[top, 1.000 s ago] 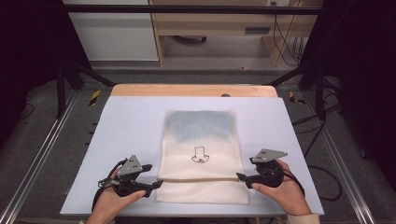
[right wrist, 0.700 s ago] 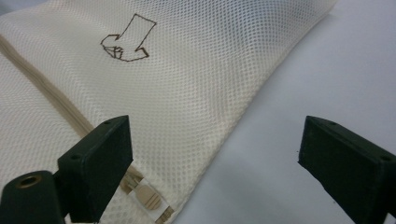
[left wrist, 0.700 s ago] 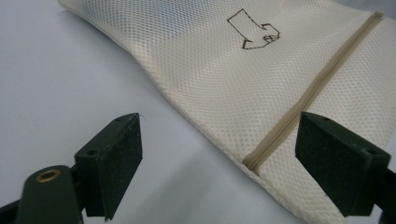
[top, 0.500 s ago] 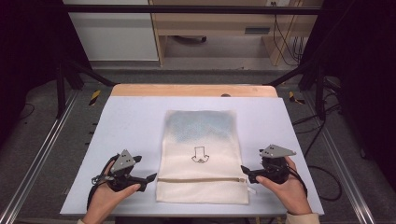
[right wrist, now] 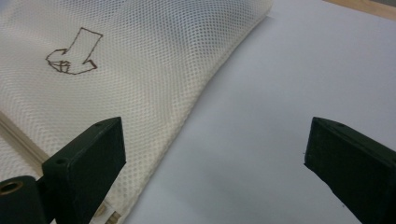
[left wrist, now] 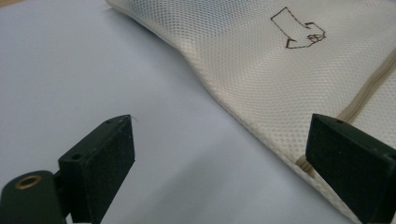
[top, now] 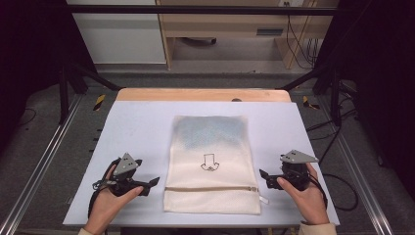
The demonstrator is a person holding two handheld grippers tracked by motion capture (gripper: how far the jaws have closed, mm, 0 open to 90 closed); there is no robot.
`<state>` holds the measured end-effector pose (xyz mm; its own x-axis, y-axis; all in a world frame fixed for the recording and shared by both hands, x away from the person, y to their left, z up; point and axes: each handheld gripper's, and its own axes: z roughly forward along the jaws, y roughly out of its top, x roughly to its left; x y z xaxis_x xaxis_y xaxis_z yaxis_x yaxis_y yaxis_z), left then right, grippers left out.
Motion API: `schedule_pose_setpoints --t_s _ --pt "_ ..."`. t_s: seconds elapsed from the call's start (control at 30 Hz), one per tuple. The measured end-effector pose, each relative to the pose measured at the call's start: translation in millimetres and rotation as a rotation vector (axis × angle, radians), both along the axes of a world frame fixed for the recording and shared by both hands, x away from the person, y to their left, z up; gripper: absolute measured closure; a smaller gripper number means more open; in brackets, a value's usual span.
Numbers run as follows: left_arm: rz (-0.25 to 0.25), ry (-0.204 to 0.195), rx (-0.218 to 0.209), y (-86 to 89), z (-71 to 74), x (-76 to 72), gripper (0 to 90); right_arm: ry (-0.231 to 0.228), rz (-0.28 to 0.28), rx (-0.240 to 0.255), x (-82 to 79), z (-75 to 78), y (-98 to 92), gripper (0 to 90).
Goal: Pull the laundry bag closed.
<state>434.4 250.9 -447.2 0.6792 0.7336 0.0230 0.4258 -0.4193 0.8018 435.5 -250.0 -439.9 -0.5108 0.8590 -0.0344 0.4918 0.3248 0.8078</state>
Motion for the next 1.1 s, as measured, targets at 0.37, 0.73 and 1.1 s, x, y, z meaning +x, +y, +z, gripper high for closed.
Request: schedule_pose_setpoints --t_s 0.37,0.73,1.1 --pt "0.051 -0.009 0.006 16.4 -0.1 8.2 8.0 -0.009 -0.073 0.002 2.4 -3.5 -13.9 5.8" --pt "0.122 -0.015 0.037 38.8 -2.7 16.0 7.5 0.000 -0.140 0.016 4.0 -10.8 -30.2 5.9" --pt "0.155 -0.011 0.041 48.0 -5.1 20.4 7.5 0.026 -0.185 0.019 4.5 -16.1 -39.2 6.5"
